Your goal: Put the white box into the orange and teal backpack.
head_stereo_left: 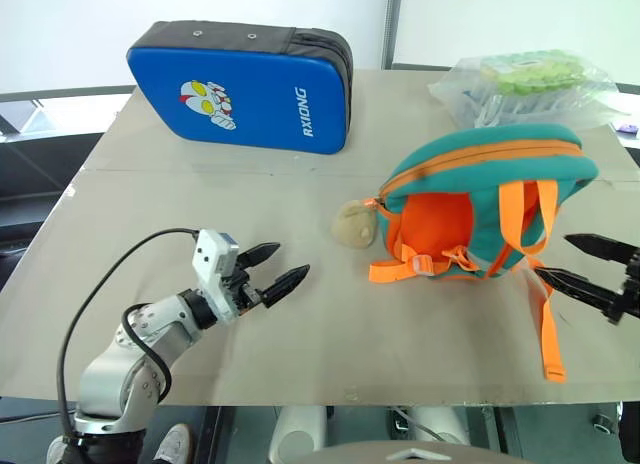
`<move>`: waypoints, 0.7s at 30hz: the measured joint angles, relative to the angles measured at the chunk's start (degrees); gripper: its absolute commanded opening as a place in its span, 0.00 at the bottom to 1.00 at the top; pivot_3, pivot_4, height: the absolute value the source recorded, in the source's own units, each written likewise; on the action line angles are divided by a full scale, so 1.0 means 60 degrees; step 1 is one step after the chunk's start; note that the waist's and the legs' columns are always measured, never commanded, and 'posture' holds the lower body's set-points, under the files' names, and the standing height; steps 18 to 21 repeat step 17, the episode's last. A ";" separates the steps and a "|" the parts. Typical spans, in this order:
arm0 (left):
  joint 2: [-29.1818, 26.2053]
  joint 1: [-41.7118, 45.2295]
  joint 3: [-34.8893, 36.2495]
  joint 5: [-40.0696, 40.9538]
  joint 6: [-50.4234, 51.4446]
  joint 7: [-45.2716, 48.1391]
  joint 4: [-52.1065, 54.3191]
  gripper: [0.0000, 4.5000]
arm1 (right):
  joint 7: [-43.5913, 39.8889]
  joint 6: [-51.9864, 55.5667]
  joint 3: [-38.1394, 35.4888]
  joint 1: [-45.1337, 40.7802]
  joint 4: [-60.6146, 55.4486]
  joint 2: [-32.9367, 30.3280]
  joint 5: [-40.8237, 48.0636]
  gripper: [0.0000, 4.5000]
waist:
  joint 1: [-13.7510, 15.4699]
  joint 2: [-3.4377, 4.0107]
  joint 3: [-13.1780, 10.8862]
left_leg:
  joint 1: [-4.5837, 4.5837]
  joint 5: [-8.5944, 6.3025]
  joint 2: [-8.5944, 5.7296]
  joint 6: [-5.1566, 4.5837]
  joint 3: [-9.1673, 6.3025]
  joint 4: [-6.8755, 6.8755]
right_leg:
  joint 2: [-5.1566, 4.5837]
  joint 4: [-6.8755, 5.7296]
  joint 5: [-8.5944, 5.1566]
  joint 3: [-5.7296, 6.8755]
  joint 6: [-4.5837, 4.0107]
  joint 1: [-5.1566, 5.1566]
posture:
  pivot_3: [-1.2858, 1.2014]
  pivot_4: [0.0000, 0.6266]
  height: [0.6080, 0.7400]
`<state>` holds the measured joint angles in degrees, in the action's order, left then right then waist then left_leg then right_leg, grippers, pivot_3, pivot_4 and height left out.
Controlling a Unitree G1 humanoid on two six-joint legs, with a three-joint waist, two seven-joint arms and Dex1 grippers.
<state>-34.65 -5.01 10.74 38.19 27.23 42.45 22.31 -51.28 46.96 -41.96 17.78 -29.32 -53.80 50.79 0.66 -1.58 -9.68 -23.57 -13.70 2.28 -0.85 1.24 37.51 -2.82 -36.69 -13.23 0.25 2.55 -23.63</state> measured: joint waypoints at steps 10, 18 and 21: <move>-0.0180 -0.1666 0.0687 -0.0002 -0.0099 0.0418 0.0024 0.99 | 0.0266 -0.1310 0.2063 0.0701 -0.0512 0.1186 -0.1561 1.00 | 0.0017 -0.0016 0.0015 | -0.0008 0.0000 0.0004 0.0001 0.0004 0.0002 | 0.0002 0.0002 0.0003 -0.0010 -0.0010 -0.0006 | 0.52 0.24 1.00; -0.0243 -0.3167 0.1579 -0.0073 -0.0463 0.0821 0.0032 0.99 | -0.0074 -0.2245 0.2093 0.1558 0.0023 0.1587 -0.2311 1.00 | 0.0035 -0.0014 0.0016 | 0.0003 -0.0001 0.0010 0.0002 -0.0003 0.0002 | -0.0011 0.0002 -0.0005 0.0000 0.0001 -0.0005 | 0.52 0.24 1.00; -0.0243 -0.3167 0.1579 -0.0073 -0.0463 0.0821 0.0032 0.99 | -0.0074 -0.2245 0.2093 0.1558 0.0023 0.1587 -0.2311 1.00 | 0.0035 -0.0014 0.0016 | 0.0003 -0.0001 0.0010 0.0002 -0.0003 0.0002 | -0.0011 0.0002 -0.0005 0.0000 0.0001 -0.0005 | 0.52 0.24 1.00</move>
